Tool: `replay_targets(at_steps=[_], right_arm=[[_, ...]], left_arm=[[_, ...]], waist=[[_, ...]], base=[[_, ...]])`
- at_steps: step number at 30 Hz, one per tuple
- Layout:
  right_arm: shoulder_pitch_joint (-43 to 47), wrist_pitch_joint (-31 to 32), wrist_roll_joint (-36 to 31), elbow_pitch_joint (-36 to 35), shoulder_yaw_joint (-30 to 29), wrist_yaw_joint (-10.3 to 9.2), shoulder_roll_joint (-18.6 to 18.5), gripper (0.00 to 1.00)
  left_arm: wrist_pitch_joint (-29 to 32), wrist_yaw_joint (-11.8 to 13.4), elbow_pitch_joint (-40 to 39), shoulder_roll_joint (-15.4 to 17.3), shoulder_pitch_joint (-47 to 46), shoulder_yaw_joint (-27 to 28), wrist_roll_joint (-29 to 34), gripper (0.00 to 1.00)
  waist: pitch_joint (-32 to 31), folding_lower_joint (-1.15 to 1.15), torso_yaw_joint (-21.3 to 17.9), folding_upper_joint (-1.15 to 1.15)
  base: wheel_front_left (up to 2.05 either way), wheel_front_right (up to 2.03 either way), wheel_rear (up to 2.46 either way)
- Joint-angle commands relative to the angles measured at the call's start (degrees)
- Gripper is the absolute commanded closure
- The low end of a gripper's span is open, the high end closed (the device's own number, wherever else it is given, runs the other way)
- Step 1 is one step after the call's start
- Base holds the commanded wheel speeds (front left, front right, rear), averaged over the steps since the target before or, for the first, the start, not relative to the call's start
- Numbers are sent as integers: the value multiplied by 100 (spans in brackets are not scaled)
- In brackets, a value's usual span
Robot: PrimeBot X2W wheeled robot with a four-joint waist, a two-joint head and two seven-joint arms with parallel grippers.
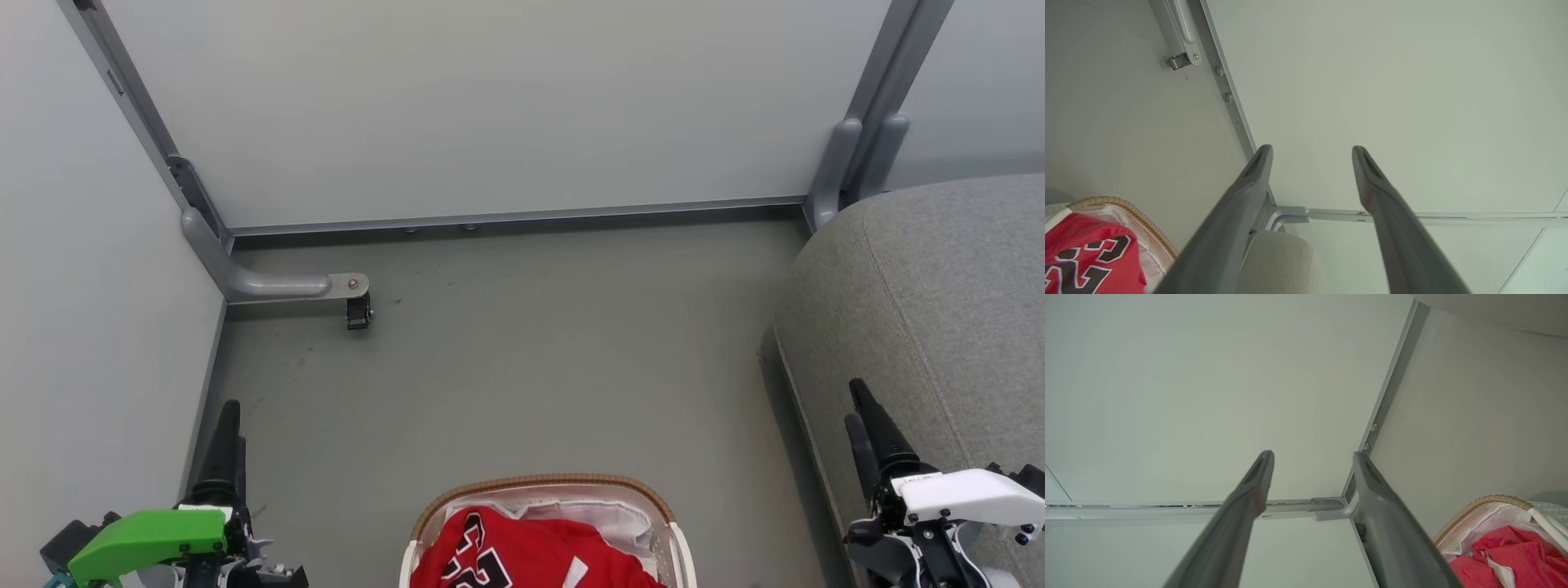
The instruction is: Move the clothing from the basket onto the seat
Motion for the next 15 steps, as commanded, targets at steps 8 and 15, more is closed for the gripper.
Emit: replay_targets(at_steps=[8, 15], right_arm=[[-205, -256, -1223, -81, 48, 4, -127, 0], [-234, -426, -2102, -97, 93, 4, -165, 0]], left_arm=[[-252, -1, 2, 86, -178, -131, 1402, 0], [-421, 83, 26, 134, -180, -313, 2340, 0]], waist=[[14, 0, 2, 0], [23, 0, 5, 0]], base=[[0, 0, 0], [0, 0, 0]])
